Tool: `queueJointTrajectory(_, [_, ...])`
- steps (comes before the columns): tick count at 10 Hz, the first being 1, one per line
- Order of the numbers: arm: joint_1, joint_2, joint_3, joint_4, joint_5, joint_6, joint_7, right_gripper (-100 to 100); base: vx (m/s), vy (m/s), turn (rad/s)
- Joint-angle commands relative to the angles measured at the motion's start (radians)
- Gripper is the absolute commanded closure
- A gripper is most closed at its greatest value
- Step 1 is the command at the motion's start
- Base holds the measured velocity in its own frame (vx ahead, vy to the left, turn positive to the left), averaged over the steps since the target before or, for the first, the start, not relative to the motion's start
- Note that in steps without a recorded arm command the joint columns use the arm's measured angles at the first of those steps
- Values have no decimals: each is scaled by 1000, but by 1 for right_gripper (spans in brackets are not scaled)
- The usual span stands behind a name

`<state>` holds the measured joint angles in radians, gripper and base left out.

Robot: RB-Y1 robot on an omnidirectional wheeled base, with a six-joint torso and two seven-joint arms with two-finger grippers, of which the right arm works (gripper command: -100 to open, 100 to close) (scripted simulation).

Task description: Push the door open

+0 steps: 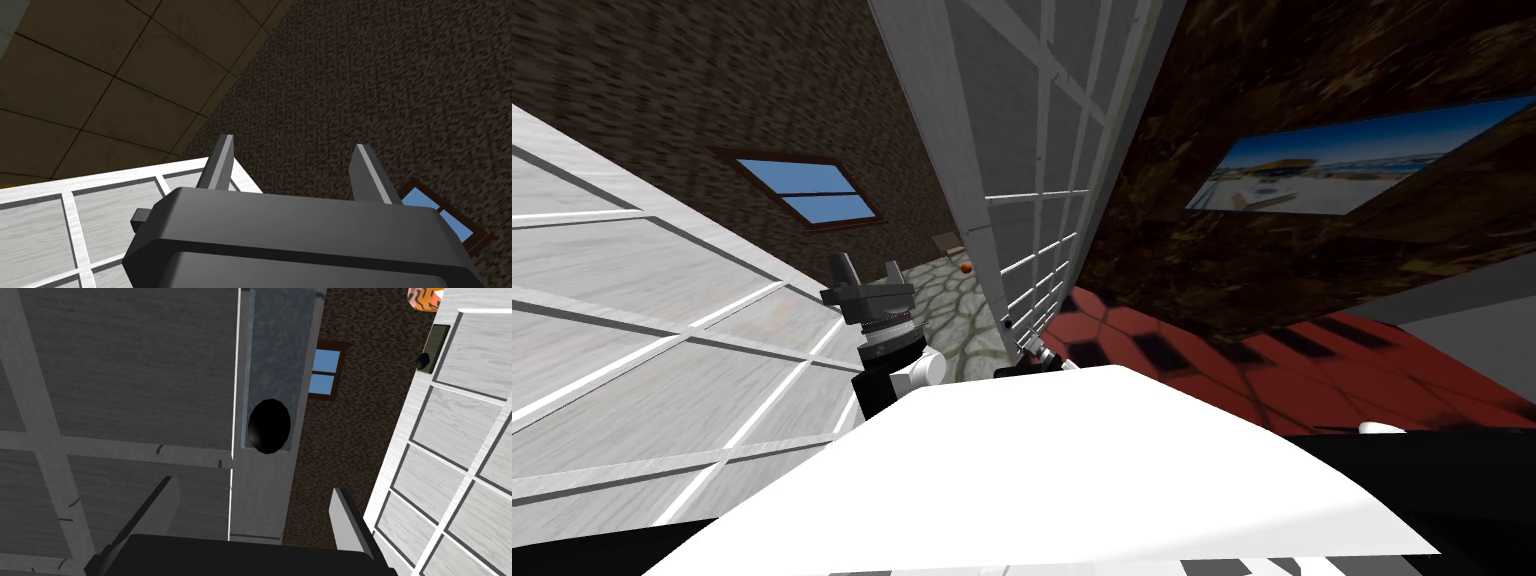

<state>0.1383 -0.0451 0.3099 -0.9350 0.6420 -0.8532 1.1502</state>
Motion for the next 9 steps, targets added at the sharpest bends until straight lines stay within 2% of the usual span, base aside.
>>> queueJointTrajectory(1, [-7, 3, -1, 3, -1, 6, 1, -100, 103, 125, 17])
queueJointTrajectory(3, [-17, 14, -3, 4, -1, 18, 0, -100, 138, 165, 21])
queueJointTrajectory(4, [-24, 31, -4, 5, -2, 26, -1, -100, 153, 144, 23])
queueJointTrajectory(5, [-23, 21, -5, 7, -2, 19, -1, -100, 58, 67, -4])
queueJointTrajectory(6, [-23, 21, -5, 7, -2, 19, -1, 100, -9, -7, -1])
queueJointTrajectory(9, [-23, 21, -5, 7, -2, 19, -1, 100, -16, -18, 7])
